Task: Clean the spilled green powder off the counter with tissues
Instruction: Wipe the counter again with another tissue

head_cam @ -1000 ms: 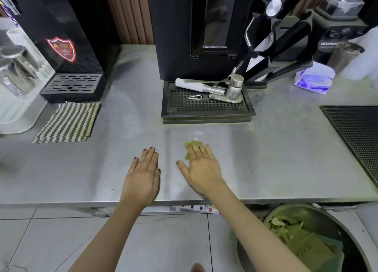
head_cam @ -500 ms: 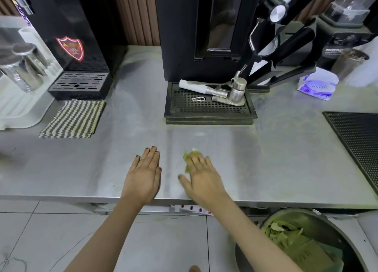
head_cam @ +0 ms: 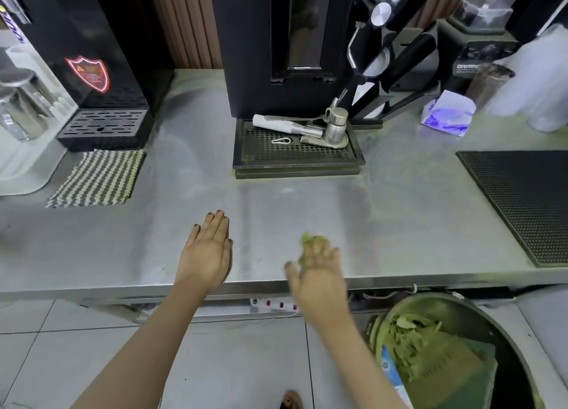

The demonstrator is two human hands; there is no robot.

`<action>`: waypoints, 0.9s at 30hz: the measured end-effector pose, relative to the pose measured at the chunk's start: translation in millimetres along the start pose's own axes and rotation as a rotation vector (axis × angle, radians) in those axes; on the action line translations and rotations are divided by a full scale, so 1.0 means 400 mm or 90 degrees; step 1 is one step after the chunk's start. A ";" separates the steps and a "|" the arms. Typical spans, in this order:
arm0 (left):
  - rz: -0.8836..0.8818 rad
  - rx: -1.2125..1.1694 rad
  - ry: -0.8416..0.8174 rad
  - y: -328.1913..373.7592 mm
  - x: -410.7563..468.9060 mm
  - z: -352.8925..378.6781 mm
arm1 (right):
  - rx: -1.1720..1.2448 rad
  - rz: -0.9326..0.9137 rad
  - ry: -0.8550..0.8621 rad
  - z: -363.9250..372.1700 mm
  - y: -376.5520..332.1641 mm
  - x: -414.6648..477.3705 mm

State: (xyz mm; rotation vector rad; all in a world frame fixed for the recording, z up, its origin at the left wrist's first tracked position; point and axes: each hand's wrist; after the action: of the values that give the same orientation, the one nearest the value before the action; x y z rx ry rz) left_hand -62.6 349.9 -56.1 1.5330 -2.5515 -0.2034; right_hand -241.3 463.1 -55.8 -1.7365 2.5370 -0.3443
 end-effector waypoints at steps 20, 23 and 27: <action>0.025 0.020 -0.007 0.185 0.032 -0.019 | -0.022 -0.032 -0.032 -0.067 0.106 -0.079; 0.055 -0.042 -0.003 0.289 0.054 -0.002 | -0.015 0.018 -0.043 -0.098 0.245 -0.030; 0.039 -0.072 -0.049 0.398 0.082 0.039 | -0.071 0.235 -0.014 -0.126 0.450 0.108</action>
State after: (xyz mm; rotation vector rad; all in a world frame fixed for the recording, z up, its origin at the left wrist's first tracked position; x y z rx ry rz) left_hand -218.3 395.5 -38.1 1.4305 -2.5918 -0.3991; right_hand -430.1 493.3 -40.6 -1.2487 2.8308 -0.1648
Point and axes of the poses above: each hand's wrist, its own x-axis towards the middle knuckle, its own z-axis out of the palm, y = z × x, and after that the axes turned 3 degrees about z, right-handed
